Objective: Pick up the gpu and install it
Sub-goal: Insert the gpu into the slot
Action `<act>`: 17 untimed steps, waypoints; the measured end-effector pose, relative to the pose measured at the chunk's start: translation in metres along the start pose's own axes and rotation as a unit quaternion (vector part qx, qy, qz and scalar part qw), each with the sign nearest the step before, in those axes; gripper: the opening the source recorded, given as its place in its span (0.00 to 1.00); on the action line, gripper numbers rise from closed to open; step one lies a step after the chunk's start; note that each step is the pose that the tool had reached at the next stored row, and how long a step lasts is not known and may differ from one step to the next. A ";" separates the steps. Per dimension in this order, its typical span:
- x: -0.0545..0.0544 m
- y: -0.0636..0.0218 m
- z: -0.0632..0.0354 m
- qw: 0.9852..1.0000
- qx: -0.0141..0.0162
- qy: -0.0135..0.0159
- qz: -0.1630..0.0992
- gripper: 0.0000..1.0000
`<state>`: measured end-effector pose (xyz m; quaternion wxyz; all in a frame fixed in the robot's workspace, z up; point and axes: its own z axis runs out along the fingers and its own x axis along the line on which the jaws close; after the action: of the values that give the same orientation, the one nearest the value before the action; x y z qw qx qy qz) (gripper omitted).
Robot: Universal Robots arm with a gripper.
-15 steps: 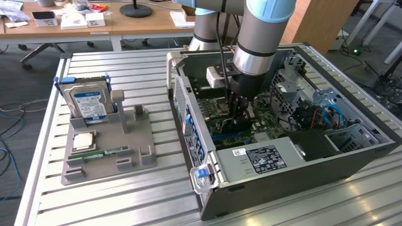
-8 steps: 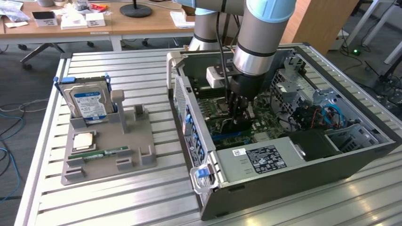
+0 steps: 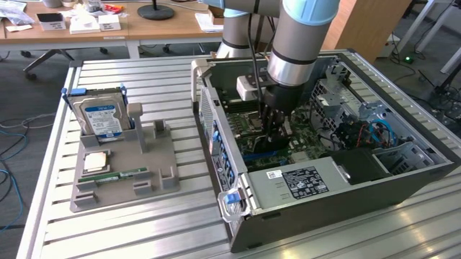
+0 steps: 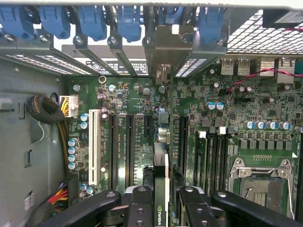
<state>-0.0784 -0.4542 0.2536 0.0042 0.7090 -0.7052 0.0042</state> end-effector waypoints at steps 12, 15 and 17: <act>0.000 0.0004 0.0004 1.000 0.004 -0.001 0.000 0.26; 0.000 0.0006 0.0010 1.000 0.005 -0.001 0.000 0.26; 0.000 0.0007 0.0014 1.000 0.006 -0.001 0.000 0.26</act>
<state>-0.0791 -0.4542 0.2522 -0.0002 0.7089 -0.7052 0.0078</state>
